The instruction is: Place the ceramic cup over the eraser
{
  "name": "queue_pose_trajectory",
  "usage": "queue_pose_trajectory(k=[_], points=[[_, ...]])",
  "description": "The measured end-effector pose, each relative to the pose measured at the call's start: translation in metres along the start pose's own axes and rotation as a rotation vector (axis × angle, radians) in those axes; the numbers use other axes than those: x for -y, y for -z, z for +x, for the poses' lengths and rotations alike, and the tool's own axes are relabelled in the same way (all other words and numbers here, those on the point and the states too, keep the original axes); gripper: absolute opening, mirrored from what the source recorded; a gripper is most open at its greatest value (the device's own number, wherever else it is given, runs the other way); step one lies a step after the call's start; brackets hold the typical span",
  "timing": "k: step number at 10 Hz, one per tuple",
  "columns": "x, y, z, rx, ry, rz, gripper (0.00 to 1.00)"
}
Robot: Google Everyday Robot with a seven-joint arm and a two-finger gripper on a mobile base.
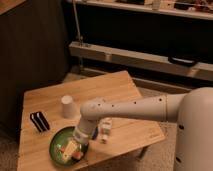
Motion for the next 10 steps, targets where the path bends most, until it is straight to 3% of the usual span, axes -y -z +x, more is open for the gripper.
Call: queue_pose_trajectory(k=[2,4,8,10], points=[[0.000,0.001,0.000,0.000,0.003,-0.005,0.80],[0.001,0.014,0.014,0.008,0.006,-0.056,0.80],[-0.001,0.092,0.072,-0.034,0.014,-0.188,0.80],[-0.022,0.143,0.102,-0.081,-0.013,-0.290,0.80]])
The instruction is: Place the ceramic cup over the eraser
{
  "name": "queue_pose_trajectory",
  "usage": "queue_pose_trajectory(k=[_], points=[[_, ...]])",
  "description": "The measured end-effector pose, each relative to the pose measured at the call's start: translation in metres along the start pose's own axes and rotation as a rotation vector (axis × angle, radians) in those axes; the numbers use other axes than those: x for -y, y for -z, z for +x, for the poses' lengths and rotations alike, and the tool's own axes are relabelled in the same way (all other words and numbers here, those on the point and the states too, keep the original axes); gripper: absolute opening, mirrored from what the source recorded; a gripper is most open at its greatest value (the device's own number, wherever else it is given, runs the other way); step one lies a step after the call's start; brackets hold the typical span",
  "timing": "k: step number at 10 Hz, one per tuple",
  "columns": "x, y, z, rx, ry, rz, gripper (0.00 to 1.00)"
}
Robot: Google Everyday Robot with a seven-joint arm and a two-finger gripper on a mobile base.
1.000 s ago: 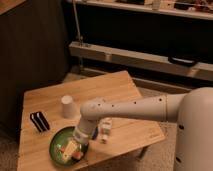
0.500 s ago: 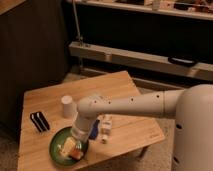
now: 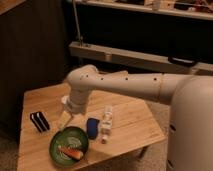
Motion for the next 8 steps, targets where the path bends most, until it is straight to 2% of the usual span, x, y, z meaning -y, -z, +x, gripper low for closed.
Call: queue_pose_trajectory(k=[2,3,8], points=[[-0.031,0.028,0.030,-0.053,-0.042,-0.104,0.80],[-0.041,0.034,0.036,-0.067,-0.057,-0.129,0.80],[-0.041,0.033,0.035,-0.070,-0.055,-0.139,0.80]])
